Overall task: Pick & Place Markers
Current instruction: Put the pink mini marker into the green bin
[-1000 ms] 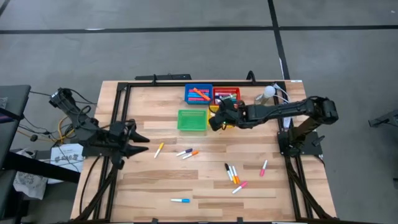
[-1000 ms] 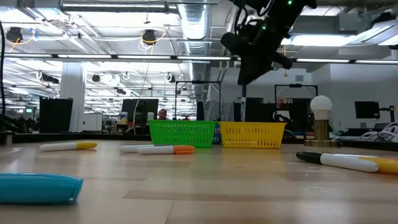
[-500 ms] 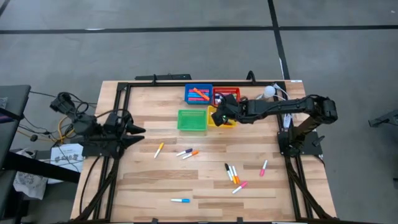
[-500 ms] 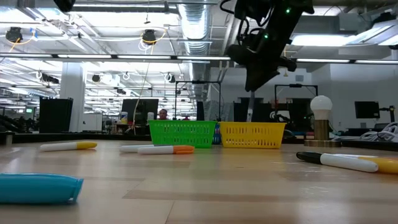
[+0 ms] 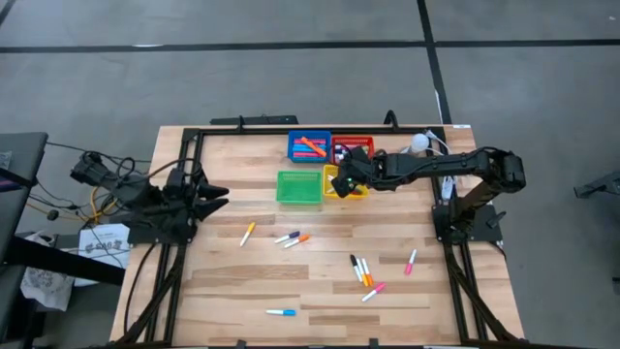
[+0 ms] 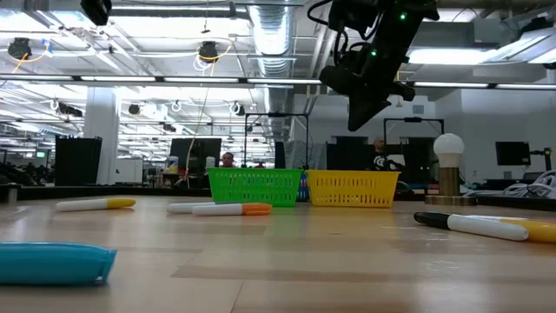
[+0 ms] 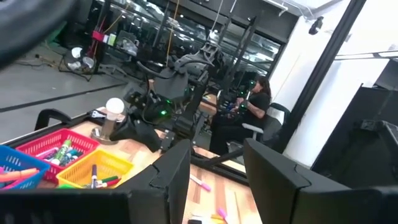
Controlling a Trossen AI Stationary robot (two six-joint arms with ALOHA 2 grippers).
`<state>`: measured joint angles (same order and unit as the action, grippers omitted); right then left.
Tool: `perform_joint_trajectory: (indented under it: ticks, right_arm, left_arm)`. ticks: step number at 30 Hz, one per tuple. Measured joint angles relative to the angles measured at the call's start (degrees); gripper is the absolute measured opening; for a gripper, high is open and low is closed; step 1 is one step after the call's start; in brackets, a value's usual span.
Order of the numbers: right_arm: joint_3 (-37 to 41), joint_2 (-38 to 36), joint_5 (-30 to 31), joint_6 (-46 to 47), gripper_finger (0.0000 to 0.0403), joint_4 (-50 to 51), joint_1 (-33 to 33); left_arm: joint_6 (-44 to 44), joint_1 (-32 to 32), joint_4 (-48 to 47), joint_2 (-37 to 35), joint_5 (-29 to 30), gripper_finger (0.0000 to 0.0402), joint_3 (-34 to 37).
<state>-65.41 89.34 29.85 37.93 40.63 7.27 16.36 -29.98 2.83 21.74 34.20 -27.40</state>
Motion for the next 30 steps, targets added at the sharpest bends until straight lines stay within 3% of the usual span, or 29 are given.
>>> perform_joint_trajectory:
  ticks: [19, 30]
  right_arm:
    - [0.00, 0.00, -2.46, -0.78, 0.0008, -0.57, -0.98]
    - [0.00, 0.00, -3.03, 6.06, 0.0008, -5.82, -11.24]
  left_arm:
    - [0.15, 0.85, -0.26, 0.40, -0.18, 0.0147, 0.88]
    - [0.61, 0.83, -0.22, 0.39, -0.18, 0.0147, 4.85]
